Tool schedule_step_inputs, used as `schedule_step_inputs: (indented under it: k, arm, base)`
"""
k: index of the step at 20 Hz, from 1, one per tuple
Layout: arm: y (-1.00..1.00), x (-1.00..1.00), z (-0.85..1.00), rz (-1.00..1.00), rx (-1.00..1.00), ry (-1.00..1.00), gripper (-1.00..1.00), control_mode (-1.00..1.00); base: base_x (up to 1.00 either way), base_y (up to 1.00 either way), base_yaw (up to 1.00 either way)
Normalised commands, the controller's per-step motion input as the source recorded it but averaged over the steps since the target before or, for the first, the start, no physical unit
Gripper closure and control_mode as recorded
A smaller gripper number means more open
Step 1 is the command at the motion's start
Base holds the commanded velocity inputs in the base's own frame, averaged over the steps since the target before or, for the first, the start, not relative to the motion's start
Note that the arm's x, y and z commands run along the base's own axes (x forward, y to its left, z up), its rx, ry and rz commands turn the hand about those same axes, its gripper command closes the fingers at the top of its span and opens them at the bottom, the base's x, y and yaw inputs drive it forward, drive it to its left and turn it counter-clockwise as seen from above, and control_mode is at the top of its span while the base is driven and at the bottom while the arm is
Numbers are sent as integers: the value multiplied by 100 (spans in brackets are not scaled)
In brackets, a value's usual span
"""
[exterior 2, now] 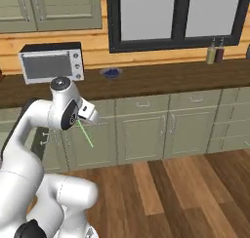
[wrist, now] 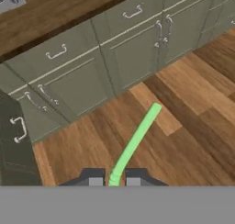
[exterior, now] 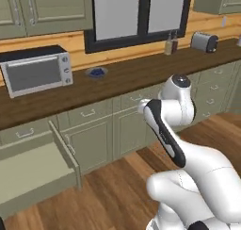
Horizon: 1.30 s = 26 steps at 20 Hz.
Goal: Take a straw from the drawer in front and place it inside the glass cup on the dining counter.
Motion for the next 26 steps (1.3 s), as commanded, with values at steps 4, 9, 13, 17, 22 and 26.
schedule_step_inputs:
  k: [4, 9, 13, 17, 22, 26]
  arm:
    - [0, 0, 0, 0, 0, 0, 100, 100]
    - [0, 0, 0, 0, 0, 0, 100, 100]
    - [0, 0, 0, 0, 0, 0, 100, 100]
    - [0, 0, 0, 0, 0, 0, 100, 100]
    - [0, 0, 0, 0, 0, 0, 100, 100]
    - [0, 0, 0, 0, 0, 0, 100, 100]
  base:
    - [6, -82, -70]
    - [13, -73, -67]
    - [13, -61, -64]
    - [17, -48, -63]
    - [12, -24, -62]
    - [5, -29, -61]
